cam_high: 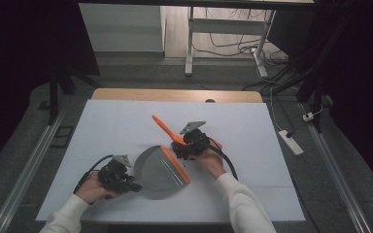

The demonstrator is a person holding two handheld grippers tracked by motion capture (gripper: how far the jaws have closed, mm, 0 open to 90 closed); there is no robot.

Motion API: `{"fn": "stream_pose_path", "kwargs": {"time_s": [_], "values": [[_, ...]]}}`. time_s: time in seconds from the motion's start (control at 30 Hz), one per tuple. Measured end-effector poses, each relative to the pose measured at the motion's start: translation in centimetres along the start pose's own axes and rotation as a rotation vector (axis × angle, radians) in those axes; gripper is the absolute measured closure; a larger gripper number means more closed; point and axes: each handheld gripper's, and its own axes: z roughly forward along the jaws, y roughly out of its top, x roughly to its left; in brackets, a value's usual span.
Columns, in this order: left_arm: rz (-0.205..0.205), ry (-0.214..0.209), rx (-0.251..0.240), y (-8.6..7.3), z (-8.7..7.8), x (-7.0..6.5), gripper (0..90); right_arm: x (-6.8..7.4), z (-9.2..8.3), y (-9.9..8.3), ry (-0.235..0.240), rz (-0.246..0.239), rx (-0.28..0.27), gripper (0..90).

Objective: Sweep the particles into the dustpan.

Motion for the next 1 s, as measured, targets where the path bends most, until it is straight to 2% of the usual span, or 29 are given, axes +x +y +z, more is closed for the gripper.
{"fn": "stream_pose_path", "kwargs": {"time_s": [0.3,0.47,0.63,0.73,0.97,1.0], "values": [[-0.001,-0.001,0.001,0.0,0.0,0.1,61.3,0.7,0.0,0.1,0.016,-0.015,0.004,70.1],[-0.001,-0.002,0.001,0.0,0.0,0.1,61.3,1.0,0.0,0.1,0.025,-0.049,0.003,70.0],[-0.001,-0.003,0.002,0.0,0.0,0.1,61.4,1.4,0.0,0.1,0.039,-0.051,0.002,70.0],[-0.002,-0.003,0.003,0.0,0.1,0.1,61.3,1.7,0.0,0.2,0.061,-0.044,-0.004,70.1],[-0.002,-0.003,0.004,0.0,0.1,0.1,61.4,2.5,0.1,0.5,0.074,-0.067,-0.001,70.1],[-0.002,-0.003,0.005,0.0,0.1,0.1,61.4,2.8,0.0,0.7,0.092,-0.066,-0.013,70.1]]}}
